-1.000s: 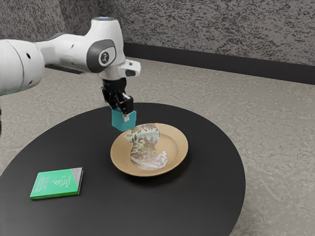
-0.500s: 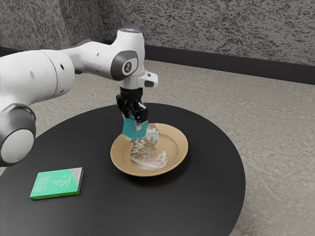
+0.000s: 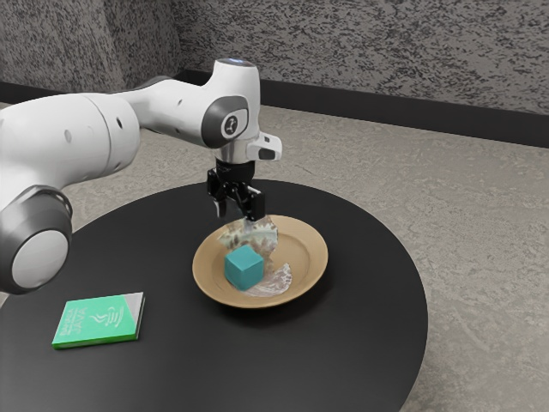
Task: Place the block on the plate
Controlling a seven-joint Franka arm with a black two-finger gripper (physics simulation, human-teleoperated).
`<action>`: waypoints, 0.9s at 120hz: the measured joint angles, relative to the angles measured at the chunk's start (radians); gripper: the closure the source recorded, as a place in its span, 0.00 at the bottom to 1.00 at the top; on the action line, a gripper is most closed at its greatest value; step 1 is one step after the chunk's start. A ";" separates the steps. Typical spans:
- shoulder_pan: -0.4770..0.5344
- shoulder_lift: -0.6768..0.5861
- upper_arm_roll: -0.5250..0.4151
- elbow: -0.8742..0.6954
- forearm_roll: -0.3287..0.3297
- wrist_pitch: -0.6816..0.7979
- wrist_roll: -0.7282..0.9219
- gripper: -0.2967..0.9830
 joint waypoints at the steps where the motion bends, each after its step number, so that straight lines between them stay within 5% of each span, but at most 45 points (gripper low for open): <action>1: 0.000 0.000 0.000 0.000 0.000 0.000 0.000 0.30; 32: 0.000 -0.037 0.001 -0.013 0.000 -0.003 -0.001 0.25; 78: -0.070 -0.392 -0.004 -0.135 0.049 -0.086 0.071 0.24; 108: 0.143 -0.509 -0.229 -0.178 0.083 -0.185 0.190 0.23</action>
